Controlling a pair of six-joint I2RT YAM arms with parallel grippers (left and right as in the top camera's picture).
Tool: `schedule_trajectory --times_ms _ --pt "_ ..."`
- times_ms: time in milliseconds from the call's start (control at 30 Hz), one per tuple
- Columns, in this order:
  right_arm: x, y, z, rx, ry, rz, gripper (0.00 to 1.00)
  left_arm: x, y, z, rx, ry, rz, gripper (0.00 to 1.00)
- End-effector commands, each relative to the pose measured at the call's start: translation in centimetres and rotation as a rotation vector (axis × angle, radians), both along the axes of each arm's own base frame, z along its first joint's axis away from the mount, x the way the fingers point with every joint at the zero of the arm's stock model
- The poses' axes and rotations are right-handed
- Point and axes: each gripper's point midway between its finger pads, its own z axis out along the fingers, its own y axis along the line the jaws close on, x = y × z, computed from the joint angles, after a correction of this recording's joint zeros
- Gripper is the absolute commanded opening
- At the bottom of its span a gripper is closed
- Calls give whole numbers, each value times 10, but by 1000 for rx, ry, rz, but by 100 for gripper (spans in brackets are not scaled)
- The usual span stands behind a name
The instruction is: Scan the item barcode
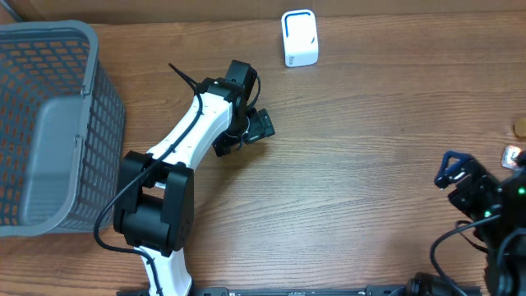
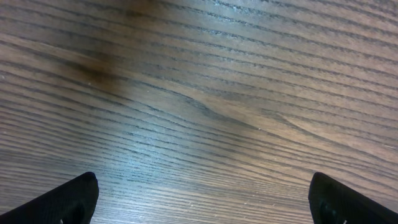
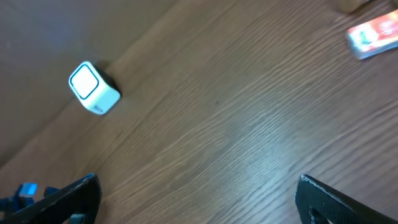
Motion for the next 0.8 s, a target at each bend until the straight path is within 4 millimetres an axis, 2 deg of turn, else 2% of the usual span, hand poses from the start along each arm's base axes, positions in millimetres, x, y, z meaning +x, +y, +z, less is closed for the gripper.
schedule_trajectory --times_ms 0,100,167,400,633,767 --pt "7 21 -17 74 13 103 100 0 1 1 9 -5 -9 100" --pt "5 43 -30 180 61 197 100 0 1 1 9 -5 -9 100" --pt "1 51 -37 225 104 223 100 0 1 1 9 -5 -9 100" --pt "1 46 -52 231 187 195 98 0 1 1 9 -5 -9 100" --pt "3 46 -57 234 213 198 100 0 1 1 9 -5 -9 100" --pt "3 61 -52 184 172 381 100 0 1 1 9 -5 -9 100"
